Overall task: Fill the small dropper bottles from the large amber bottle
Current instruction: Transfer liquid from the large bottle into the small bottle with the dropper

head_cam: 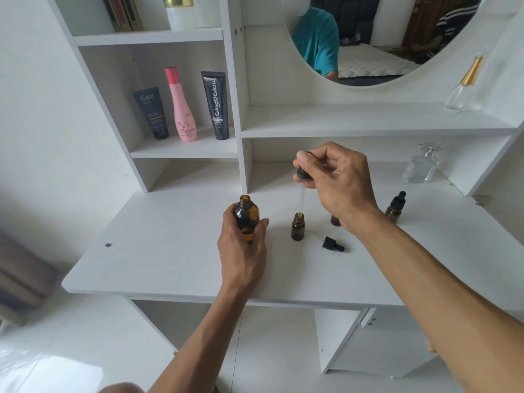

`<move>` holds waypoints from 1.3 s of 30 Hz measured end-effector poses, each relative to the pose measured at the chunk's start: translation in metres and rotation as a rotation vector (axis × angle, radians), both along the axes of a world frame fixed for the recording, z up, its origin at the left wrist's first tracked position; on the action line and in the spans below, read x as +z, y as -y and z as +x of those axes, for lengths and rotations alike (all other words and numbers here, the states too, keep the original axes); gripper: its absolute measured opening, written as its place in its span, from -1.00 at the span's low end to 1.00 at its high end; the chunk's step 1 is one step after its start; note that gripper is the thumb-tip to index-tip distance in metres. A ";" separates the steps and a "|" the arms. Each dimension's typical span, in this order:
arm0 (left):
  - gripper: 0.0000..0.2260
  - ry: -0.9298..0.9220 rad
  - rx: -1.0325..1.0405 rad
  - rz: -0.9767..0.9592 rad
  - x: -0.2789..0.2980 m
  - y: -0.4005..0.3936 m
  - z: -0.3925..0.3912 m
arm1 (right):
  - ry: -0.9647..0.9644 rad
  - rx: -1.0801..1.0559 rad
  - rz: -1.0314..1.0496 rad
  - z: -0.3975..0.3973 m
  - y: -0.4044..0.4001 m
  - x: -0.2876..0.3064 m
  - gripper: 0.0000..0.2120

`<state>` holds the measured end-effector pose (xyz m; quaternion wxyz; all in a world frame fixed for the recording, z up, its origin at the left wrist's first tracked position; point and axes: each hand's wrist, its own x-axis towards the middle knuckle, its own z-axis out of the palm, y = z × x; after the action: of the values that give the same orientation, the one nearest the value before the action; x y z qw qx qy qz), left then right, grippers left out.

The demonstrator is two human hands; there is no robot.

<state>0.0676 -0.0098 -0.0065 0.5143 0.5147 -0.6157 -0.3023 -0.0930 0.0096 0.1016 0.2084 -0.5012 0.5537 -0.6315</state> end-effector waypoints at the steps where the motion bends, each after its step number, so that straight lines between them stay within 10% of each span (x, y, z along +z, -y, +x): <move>1: -0.62 -0.001 -0.001 0.000 0.000 0.000 0.000 | -0.001 -0.001 0.000 0.000 0.000 0.000 -0.85; 39: -0.62 -0.027 -0.021 0.031 0.003 -0.002 0.000 | 0.108 0.191 -0.143 0.049 0.005 0.048 -0.91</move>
<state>0.0679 -0.0079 -0.0033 0.5112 0.5120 -0.6095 -0.3242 -0.0437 0.0045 0.1494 0.2607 -0.5304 0.4452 -0.6726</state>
